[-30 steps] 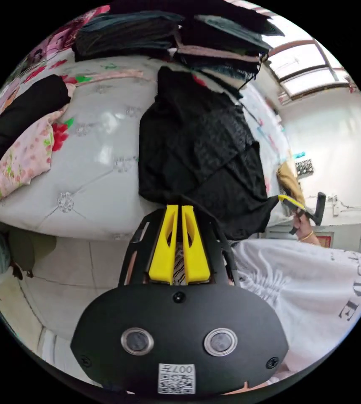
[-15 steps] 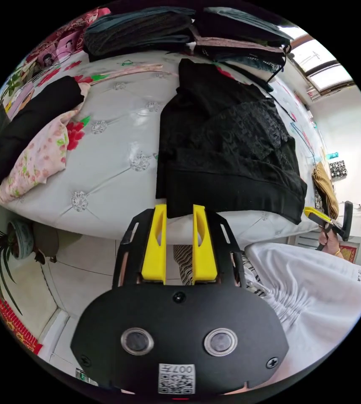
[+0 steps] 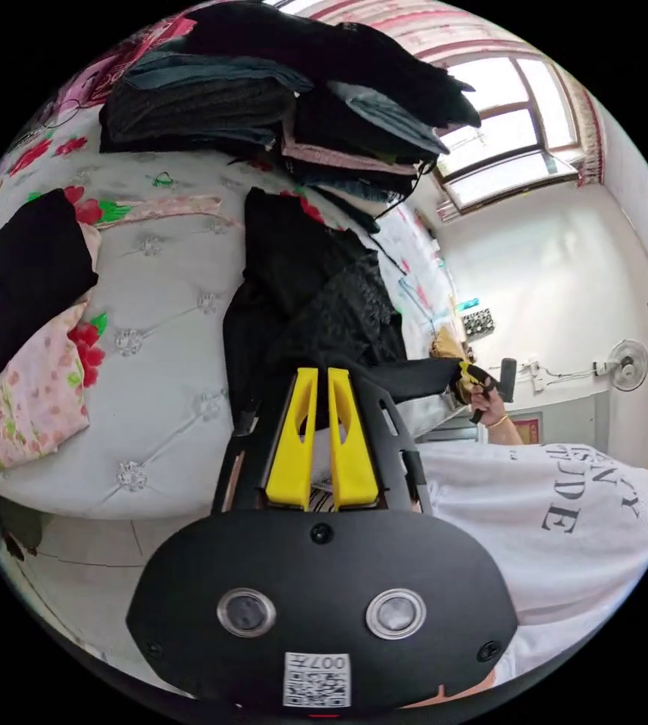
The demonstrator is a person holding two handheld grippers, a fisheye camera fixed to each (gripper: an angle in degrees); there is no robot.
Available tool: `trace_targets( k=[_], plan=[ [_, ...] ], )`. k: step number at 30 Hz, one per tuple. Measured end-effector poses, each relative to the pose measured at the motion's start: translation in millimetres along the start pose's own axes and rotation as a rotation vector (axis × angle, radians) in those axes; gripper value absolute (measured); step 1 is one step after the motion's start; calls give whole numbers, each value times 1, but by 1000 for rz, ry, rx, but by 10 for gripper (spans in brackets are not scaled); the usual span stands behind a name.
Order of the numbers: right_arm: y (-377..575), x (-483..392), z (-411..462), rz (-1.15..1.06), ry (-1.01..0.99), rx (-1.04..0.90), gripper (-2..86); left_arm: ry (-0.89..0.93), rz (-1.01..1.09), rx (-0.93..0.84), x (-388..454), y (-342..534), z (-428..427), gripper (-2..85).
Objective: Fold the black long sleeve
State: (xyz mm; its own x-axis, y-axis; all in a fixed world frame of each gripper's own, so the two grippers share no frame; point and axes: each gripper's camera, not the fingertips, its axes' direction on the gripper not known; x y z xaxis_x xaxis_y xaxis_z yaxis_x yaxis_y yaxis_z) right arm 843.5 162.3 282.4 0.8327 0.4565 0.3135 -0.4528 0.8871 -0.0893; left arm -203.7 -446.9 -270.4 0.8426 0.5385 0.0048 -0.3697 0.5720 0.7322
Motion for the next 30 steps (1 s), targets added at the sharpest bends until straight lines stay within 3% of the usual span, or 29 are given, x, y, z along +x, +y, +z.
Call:
trace_targets(
  k=[3, 7, 14, 23, 26, 30],
  plan=[
    [-46, 4, -16, 20, -6, 110, 10, 67, -107, 142, -15, -52, -4, 15],
    [-93, 15, -4, 107, 205, 145, 41, 9, -221, 244, -30, -87, 13, 44],
    [-55, 38, 27, 151, 404, -53, 79, -248, -185, 27, -34, -51, 48, 79],
    [-49, 39, 75, 78, 454, -343, 66, -535, -30, -227, -8, -22, 116, 56],
    [-59, 33, 79, -33, 607, -427, 36, -527, 9, -246, -6, -32, 119, 14],
    [-59, 33, 54, -78, 524, -433, 10, -399, -34, -189, -16, -17, 89, -4]
  ],
)
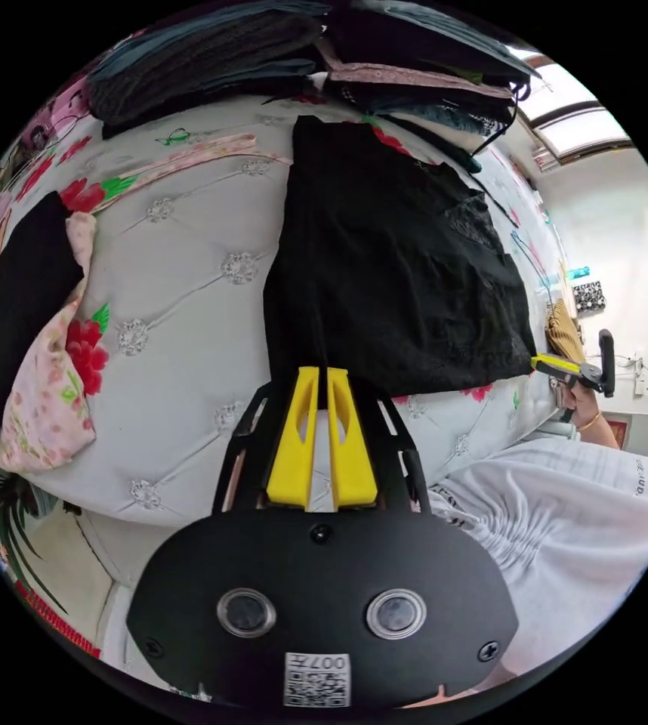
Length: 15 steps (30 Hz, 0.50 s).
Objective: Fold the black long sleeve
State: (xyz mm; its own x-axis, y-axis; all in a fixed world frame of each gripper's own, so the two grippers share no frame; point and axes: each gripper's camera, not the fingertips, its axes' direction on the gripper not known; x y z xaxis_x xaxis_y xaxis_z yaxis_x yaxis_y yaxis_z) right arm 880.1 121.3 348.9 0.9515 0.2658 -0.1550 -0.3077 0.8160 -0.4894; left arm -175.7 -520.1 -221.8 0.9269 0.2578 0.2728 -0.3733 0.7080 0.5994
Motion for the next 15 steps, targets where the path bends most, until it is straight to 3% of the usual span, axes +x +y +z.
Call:
trace_targets(
  k=[5, 11, 15],
  plan=[
    [62, 53, -56, 140, -408, 256, 0, 315, -100, 149, -24, 60, -43, -8],
    [113, 94, -95, 219, -736, 354, -1, 607, -64, 264, -32, 98, -99, -9],
    [103, 122, -124, 244, -881, 439, 0, 608, -48, 324, -47, 52, -125, -9]
  ],
)
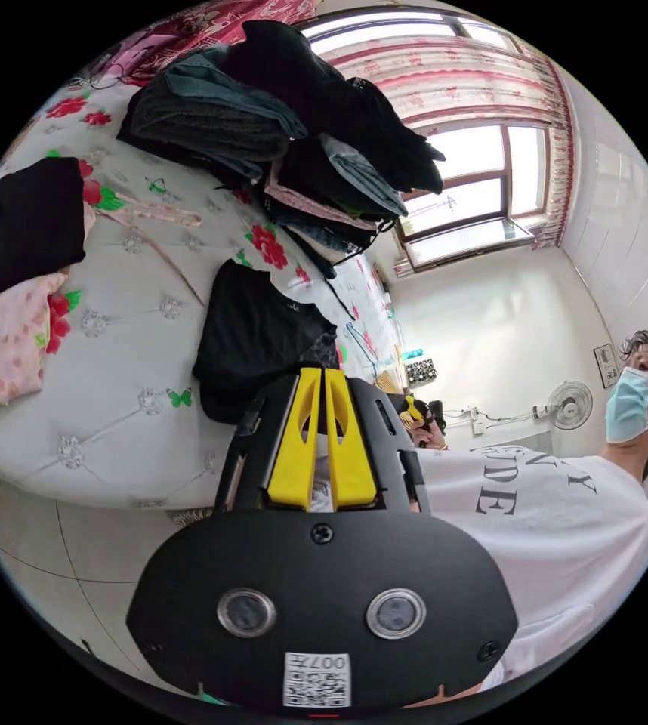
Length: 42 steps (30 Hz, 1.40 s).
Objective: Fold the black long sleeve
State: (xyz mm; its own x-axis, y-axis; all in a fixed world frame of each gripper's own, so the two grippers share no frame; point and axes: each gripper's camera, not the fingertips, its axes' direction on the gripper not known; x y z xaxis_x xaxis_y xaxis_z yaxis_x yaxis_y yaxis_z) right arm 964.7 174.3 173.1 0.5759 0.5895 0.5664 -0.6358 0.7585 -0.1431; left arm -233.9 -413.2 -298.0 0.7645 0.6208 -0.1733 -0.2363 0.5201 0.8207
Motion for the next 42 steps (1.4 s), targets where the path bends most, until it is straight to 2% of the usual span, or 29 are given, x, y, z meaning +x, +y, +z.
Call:
trace_targets(
  k=[4, 6, 9, 13, 16, 20, 22, 24, 28, 31, 34, 37, 42],
  plan=[
    [-71, -17, -3, -11, -105, 102, 8, -28, 2, 39, -4, -85, 17, -6],
    [-106, -30, 4, -32, -63, 160, 19, -66, -31, 94, -6, -141, 36, 1],
    [-151, -38, 21, -19, 55, 265, 58, -184, -89, 149, -12, -180, 60, 40],
    [-163, -12, 44, 55, 203, 291, 87, -285, -119, 161, -24, -173, 83, 55],
    [-139, 30, 60, 156, 272, 232, 98, -333, -128, 96, -40, -138, 103, 63],
    [-100, 87, 76, 349, 248, 217, 103, -409, -132, -3, -52, -88, 124, 78],
    [-93, 97, 84, 372, 224, 230, 101, -443, -113, -34, -52, -81, 133, 83],
    [-93, 96, 89, 364, 230, 267, 98, -473, -86, -100, -55, -86, 152, 87],
    [-117, 91, 112, 332, 278, 215, 81, -536, -69, -198, -66, -102, 182, 67],
    [-127, 94, 118, 340, 286, 162, 70, -502, -89, -203, -70, -109, 183, 61],
    [-122, 88, 111, 299, 308, 170, 69, -489, -61, -150, -61, -108, 167, 64],
    [-124, 68, 94, 216, 452, 218, 72, -473, -13, -73, -52, -115, 142, 65],
    [-180, 50, 101, 109, 471, 193, 85, -458, 36, -48, -61, -186, 144, 88]
  ],
)
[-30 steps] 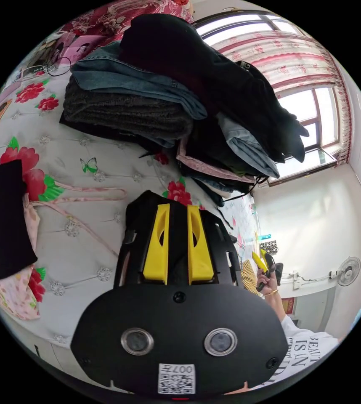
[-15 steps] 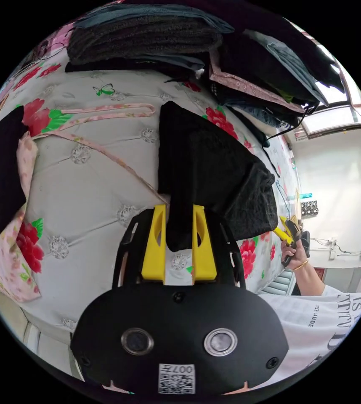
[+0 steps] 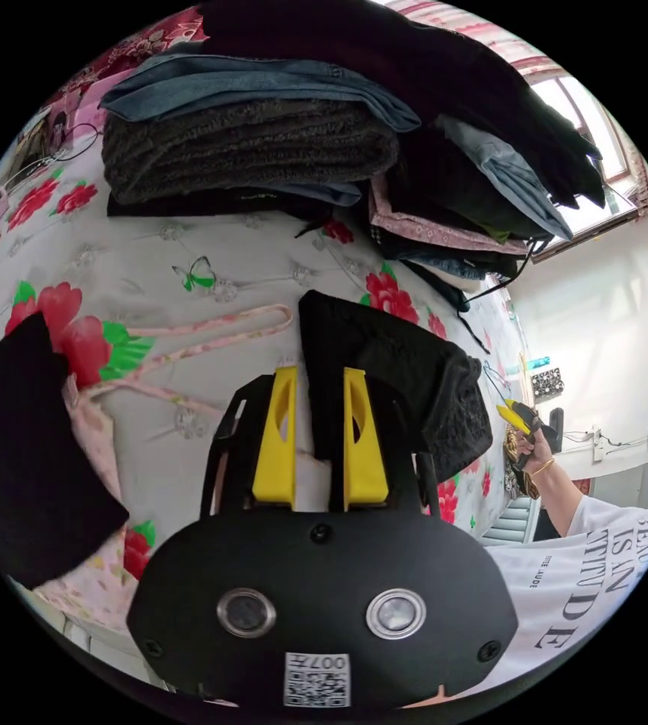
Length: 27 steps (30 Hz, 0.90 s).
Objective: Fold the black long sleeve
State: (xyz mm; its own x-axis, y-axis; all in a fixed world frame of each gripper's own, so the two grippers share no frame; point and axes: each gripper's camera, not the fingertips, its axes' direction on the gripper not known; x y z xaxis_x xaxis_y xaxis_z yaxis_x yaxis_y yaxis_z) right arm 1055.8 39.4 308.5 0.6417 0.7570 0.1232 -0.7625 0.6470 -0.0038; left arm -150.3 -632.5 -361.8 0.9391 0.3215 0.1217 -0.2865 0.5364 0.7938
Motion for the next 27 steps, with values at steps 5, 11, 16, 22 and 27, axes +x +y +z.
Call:
trace_targets(
  k=[5, 11, 16, 22, 27],
  plan=[
    [-60, -22, 47, 6, -20, -46, 82, 41, 5, -75, 8, -68, 48, 101],
    [-83, -26, 102, 32, 17, -166, 29, -165, 56, -157, 28, -82, 97, 8],
    [-67, -30, 95, -15, -81, -146, 2, -23, 50, -137, 14, -65, 80, -8],
    [-11, -44, 25, -156, -406, -68, -2, 219, 119, 58, 20, -5, -22, -10],
    [69, -65, -43, -368, -466, -91, -3, 263, 269, 78, 61, 91, -108, -10]
  ],
)
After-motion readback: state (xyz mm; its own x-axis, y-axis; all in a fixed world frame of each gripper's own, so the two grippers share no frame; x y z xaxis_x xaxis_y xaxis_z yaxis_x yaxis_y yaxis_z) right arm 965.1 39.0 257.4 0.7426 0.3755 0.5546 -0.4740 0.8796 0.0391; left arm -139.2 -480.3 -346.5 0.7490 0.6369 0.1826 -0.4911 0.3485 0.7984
